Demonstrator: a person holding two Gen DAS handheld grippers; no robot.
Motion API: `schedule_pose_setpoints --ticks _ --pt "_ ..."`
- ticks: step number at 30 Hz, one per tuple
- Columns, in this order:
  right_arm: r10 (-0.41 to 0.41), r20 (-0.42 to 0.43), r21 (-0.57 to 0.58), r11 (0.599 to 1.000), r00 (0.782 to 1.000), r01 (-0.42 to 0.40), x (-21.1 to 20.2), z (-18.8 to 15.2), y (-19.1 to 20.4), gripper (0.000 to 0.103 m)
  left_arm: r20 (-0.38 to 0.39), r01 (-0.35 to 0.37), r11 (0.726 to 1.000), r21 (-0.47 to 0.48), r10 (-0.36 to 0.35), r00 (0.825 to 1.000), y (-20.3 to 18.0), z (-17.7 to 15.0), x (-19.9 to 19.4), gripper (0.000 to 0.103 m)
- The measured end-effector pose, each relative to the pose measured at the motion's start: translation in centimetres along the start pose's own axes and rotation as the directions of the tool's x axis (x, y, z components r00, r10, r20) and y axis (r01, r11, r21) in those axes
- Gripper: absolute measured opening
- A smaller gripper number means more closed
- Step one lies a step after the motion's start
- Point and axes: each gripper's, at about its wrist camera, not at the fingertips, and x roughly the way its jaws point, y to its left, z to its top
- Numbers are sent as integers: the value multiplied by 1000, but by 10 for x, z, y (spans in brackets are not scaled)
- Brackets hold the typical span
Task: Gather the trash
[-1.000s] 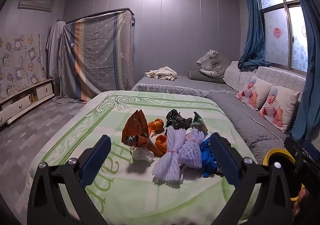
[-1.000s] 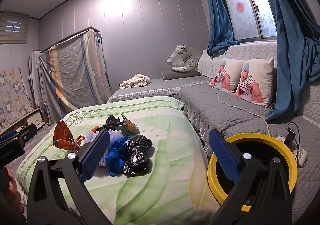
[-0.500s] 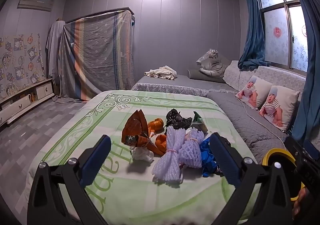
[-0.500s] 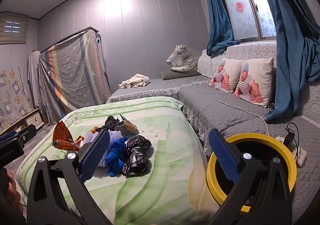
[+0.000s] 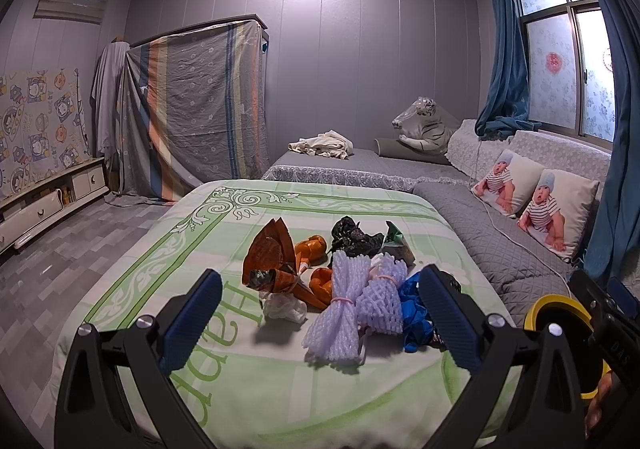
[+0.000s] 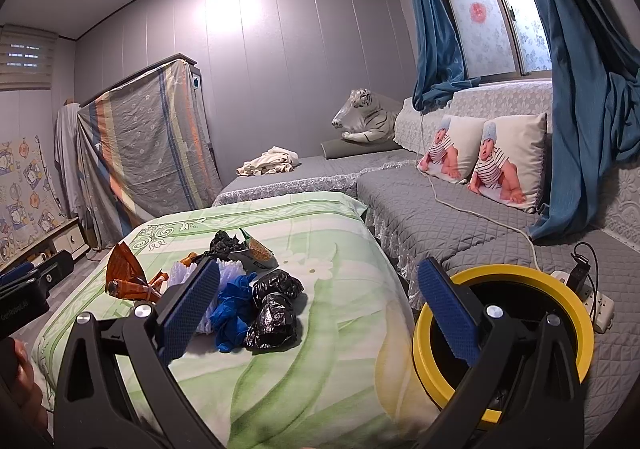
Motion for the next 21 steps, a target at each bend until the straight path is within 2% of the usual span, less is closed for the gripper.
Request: schedule_pose_setpoints --ticks 21 --pt "0 -4 5 1000 1000 0 0 1 -2 95 -14 2 1000 2 -2 1000 3 -8 3 95"
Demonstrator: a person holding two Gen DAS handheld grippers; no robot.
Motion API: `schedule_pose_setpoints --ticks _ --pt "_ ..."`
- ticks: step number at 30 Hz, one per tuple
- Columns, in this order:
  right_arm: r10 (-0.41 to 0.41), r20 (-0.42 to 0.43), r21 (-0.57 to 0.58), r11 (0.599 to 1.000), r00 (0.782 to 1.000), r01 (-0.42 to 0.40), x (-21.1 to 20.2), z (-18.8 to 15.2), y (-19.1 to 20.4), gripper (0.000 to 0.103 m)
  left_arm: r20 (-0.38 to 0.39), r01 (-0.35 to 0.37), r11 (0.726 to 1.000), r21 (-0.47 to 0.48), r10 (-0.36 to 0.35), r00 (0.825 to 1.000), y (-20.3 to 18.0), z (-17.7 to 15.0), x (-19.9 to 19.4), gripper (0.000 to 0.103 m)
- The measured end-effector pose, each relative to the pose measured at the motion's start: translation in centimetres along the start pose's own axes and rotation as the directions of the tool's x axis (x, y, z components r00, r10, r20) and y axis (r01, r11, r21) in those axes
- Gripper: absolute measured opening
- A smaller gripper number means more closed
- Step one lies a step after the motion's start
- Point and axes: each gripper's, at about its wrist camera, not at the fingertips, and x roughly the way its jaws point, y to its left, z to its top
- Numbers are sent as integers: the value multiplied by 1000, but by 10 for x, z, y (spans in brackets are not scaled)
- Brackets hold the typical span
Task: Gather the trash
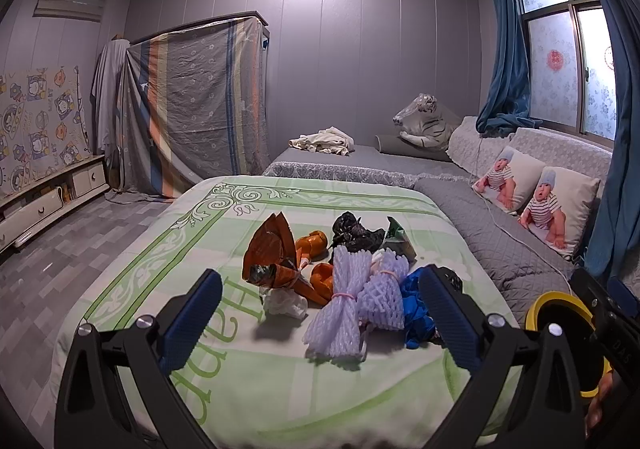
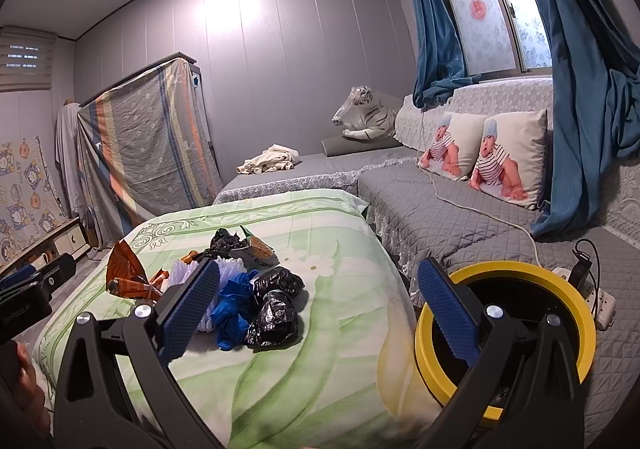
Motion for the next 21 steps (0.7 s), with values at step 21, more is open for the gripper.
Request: schedule_pose_setpoints --ticks 21 --pt "-1 -5 5 1000 1000 1 0 -1 0 95 -4 -1 1000 1 1 1000 0 1 0 95"
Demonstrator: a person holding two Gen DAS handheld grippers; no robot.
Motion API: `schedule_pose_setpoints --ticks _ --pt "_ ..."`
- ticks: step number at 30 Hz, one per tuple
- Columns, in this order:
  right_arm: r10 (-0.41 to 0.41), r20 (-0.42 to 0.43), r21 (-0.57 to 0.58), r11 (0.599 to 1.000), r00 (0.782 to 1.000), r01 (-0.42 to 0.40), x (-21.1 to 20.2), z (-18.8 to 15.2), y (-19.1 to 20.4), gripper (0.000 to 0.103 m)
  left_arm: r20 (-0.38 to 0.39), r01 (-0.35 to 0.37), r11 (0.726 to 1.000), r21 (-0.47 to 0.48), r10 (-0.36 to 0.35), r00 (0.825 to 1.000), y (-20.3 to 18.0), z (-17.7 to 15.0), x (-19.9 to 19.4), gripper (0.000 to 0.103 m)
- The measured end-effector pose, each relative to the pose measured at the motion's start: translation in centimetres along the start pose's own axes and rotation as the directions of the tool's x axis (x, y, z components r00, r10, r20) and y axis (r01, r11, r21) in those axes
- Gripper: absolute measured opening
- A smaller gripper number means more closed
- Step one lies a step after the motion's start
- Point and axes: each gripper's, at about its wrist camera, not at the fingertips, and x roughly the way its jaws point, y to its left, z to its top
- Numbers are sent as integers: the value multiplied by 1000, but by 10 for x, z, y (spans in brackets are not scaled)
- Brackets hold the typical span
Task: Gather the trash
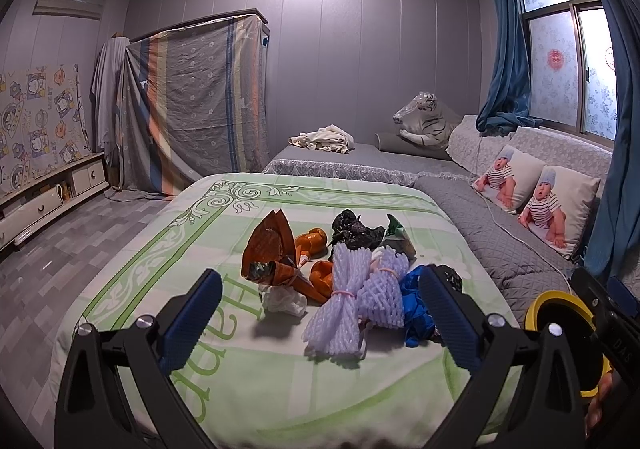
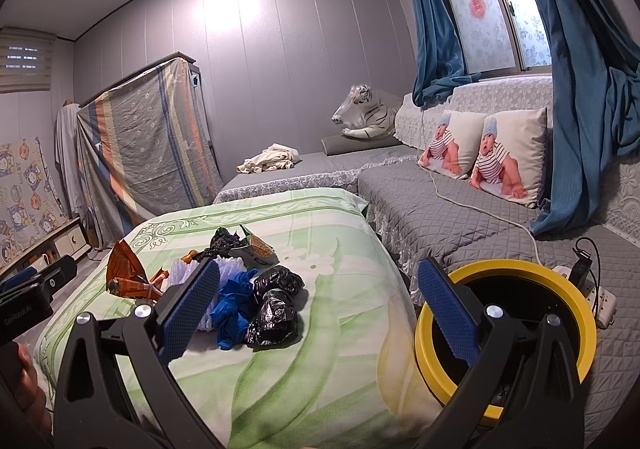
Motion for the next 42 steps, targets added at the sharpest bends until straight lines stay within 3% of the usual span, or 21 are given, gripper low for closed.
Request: schedule_pose_setpoints --ticks 23,33,37,42 --pt "-39 22 8 999 999 38 -1 -8 -1 95 -12 -6 1000 -19 6 1000 6 3 5 95" --pt "60 -32 19 998 998 -59 19 -2 -10 95 -33 21 1000 8 -21 999 21 4 20 95" --pt "108 -105 8 994 989 -108 38 -7 -10 95 -84 45 999 5 -44 996 37 -1 38 95" --pt "180 -164 15 983 970 -180 61 -17 -9 95 -135 0 1000 -13 -2 991 64 -3 70 95"
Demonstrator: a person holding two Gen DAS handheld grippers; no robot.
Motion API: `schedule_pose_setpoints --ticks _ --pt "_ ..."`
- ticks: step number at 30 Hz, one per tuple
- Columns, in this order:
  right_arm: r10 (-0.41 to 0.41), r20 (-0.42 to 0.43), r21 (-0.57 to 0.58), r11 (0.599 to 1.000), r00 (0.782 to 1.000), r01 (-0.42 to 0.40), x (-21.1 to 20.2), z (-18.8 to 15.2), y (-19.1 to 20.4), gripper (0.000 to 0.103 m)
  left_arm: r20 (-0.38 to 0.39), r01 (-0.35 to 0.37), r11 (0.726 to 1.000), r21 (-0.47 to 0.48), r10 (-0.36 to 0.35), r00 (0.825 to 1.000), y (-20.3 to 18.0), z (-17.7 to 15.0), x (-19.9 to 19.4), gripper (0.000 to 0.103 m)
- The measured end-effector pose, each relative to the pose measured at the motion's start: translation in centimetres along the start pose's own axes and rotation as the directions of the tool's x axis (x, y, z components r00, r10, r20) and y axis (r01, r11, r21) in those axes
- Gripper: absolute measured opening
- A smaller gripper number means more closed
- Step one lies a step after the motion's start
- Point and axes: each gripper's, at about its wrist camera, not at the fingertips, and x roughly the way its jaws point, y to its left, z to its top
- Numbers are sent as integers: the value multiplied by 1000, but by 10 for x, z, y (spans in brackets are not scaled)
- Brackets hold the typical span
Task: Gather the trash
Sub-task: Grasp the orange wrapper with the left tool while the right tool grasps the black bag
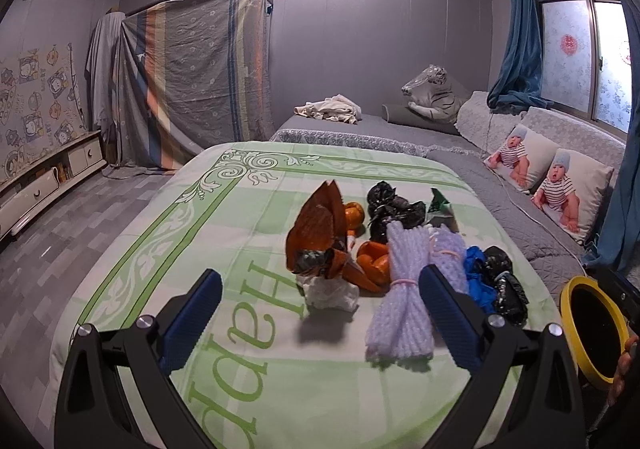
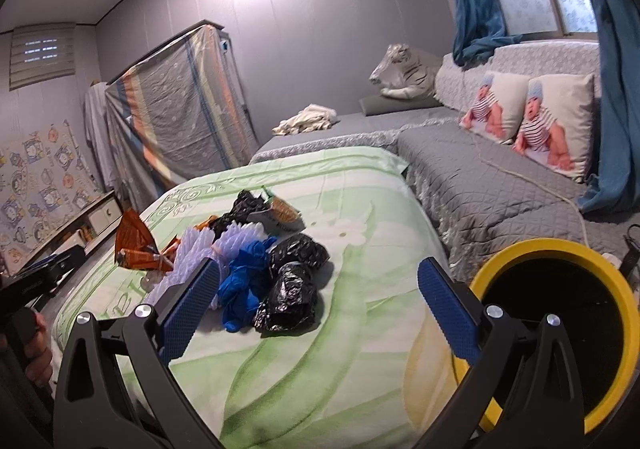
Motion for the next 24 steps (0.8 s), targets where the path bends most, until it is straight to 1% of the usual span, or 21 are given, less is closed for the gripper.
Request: schedule_pose_setpoints --ticks 3,5,8,10,14,17,19,20,22,23,24 --pt "77 -41 -15 997 996 -77 19 -1 3 95 -32 9 1000 -29 -10 999 14 5 19 95" --pt "84 -69 -22 996 994 -86 29 -1 4 95 -55 18 999 -31 -19 998 20 7 33 95" --pt "92 -128 -29 995 987 -97 50 0 5 95 -95 59 998 -24 -61 994 26 12 51 95" --pt "89 -167 -35 995 982 -96 65 -1 4 95 -104 81 997 -9 -81 991 27 16 59 95" --pt "113 -245 -20 992 963 -122 87 0 0 95 -125 151 988 -22 -153 980 31 26 73 95" --pt "102 -278 -52 991 955 -121 100 0 2 95 -135 167 986 -8 -166 977 28 31 83 95" --pt "116 -306 -49 989 945 -137 108 0 4 94 -145 175 985 0 -173 974 26 33 89 95" --pt "115 -318 -49 989 941 -137 110 0 4 94 -152 182 983 3 -179 972 25 34 94 95" --pt "99 -337 -58 990 936 -126 118 1 5 88 -169 183 983 4 -180 969 26 35 101 95" --pt "95 -346 -62 990 933 -123 122 2 5 83 -179 184 983 2 -180 967 26 35 106 95" --pt "93 -354 -63 990 931 -123 125 2 5 81 -184 191 982 -1 -188 965 27 34 108 95"
